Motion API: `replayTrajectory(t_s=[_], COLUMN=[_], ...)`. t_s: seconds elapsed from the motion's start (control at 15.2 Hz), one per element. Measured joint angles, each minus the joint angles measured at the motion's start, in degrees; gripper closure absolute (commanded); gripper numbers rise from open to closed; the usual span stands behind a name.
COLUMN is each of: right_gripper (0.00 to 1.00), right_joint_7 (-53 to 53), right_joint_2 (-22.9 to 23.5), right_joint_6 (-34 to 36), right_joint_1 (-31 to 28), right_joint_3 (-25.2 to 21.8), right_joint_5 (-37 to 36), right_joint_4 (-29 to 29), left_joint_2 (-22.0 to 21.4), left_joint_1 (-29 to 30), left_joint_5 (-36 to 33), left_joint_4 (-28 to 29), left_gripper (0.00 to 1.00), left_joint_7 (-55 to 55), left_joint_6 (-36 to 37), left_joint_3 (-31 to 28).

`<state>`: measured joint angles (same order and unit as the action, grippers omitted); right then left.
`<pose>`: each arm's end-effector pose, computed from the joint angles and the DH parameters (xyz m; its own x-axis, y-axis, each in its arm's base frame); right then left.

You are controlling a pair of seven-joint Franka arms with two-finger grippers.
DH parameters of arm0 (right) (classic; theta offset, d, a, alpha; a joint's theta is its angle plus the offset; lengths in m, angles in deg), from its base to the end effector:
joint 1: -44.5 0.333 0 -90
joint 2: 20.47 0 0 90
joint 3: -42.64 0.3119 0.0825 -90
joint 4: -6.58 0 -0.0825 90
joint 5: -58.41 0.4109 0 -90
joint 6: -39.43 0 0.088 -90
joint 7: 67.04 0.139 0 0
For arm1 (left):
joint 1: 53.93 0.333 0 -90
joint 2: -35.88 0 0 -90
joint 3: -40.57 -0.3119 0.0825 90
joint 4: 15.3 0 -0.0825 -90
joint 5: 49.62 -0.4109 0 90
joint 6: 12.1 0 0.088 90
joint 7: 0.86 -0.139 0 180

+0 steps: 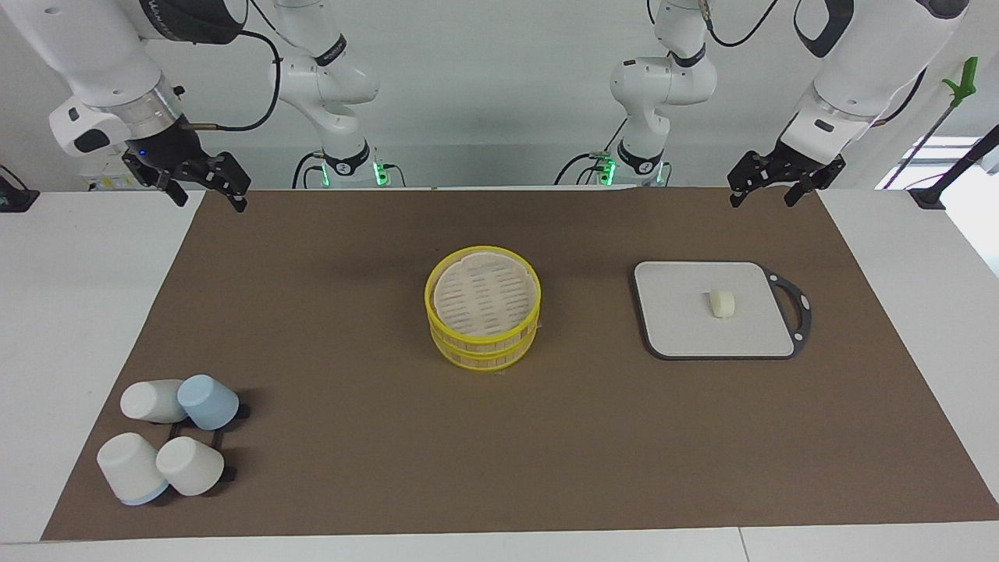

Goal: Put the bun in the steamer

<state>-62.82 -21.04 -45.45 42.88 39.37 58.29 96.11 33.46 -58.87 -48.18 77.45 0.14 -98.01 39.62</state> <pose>0.5645 -0.0487 0.5907 0.9849 -0.1583 -0.0709 -0.1582 -0.9874 0.0068 0.5561 -0.0423 0.5829 0.9955 -0.0538 -0.0775 -0.0521 -0.9983 0.0245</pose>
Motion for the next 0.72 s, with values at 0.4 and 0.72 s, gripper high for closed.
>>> replayTrajectory(t_s=[0.4,0.72], right_gripper=[0.00,0.00], right_joint_7=[0.00,-0.01], right_joint_2=[-0.03,-0.87], right_joint_6=[-0.02,-0.02], right_joint_1=[0.04,0.63], right_joint_3=[0.81,3.56], right_joint_5=[0.07,0.08], right_joint_4=[0.01,-0.01], left_joint_2=[-0.01,-0.36], left_joint_1=[0.00,0.12], left_joint_5=[0.00,-0.01], left_joint_4=[0.00,1.44], left_gripper=[0.00,0.00], left_joint_7=[0.00,-1.54], left_joint_6=[0.00,-0.93], left_joint_3=[0.00,-0.28])
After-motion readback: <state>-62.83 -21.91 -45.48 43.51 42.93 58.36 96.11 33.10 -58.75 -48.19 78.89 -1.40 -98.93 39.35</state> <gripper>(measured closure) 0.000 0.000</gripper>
